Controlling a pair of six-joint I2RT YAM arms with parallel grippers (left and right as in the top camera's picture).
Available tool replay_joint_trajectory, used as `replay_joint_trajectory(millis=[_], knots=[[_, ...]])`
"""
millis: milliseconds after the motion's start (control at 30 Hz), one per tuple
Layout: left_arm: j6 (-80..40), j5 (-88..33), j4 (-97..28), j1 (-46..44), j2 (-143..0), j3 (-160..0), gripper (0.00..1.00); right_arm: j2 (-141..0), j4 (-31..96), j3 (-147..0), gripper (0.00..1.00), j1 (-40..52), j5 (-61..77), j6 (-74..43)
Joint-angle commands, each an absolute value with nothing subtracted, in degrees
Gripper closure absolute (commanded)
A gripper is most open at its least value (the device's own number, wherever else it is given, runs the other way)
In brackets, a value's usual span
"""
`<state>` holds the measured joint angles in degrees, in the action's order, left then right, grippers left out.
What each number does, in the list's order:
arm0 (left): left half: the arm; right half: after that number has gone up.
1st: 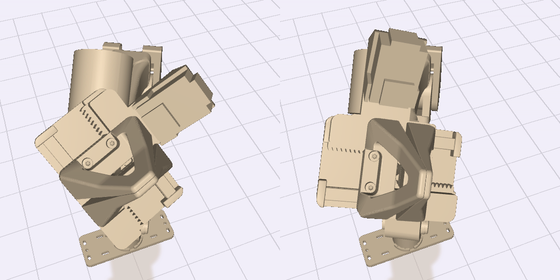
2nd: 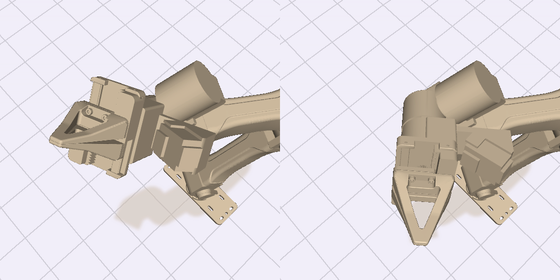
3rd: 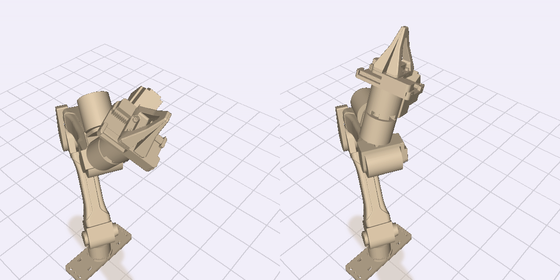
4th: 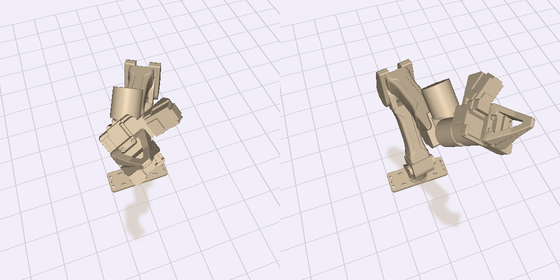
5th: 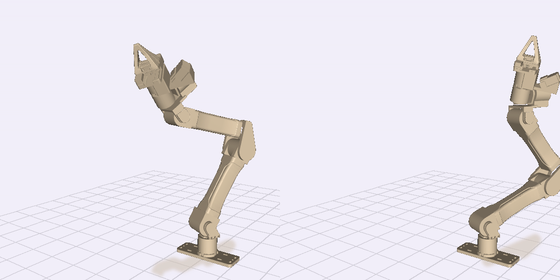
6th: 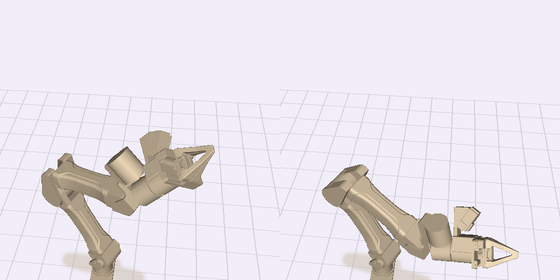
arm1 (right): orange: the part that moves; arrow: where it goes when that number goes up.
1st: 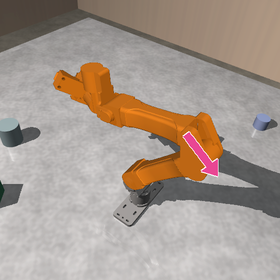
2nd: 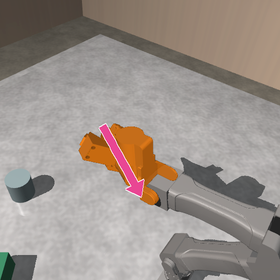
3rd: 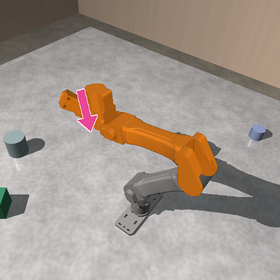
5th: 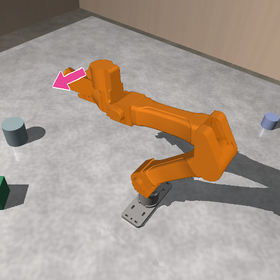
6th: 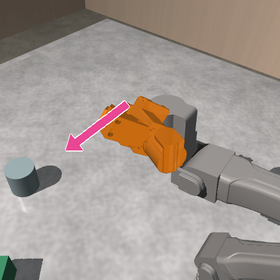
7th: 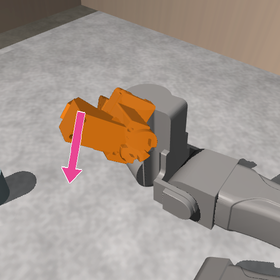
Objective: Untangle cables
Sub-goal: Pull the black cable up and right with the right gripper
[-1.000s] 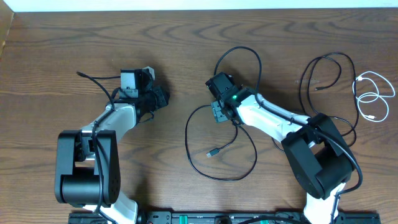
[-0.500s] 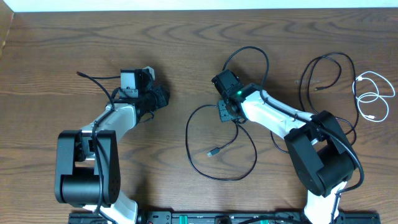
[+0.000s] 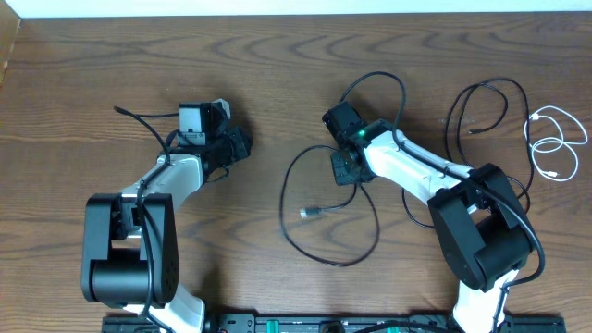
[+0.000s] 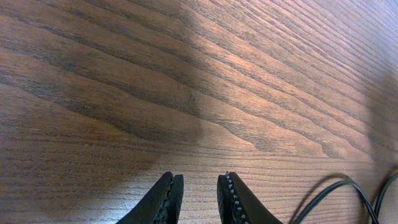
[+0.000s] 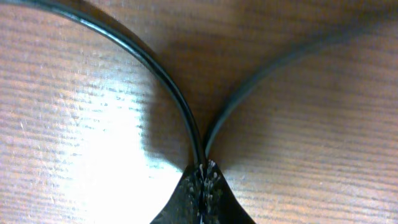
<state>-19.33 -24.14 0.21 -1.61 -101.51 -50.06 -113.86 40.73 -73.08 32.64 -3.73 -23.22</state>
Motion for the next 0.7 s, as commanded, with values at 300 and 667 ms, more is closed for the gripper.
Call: replay_joint_trajectory(millis=[300, 667], knots=[[-19.2, -25.2, 0.1, -1.4, -101.2, -49.8, 0.75, -115.8, 40.9, -71.5, 0.99, 29.5, 8.8, -22.8], [-19.2, -29.8, 1.2, -1.5, -101.2, -49.8, 0.75, -115.6, 37.3, -71.5, 0.99, 23.6, 25.5, -18.7]])
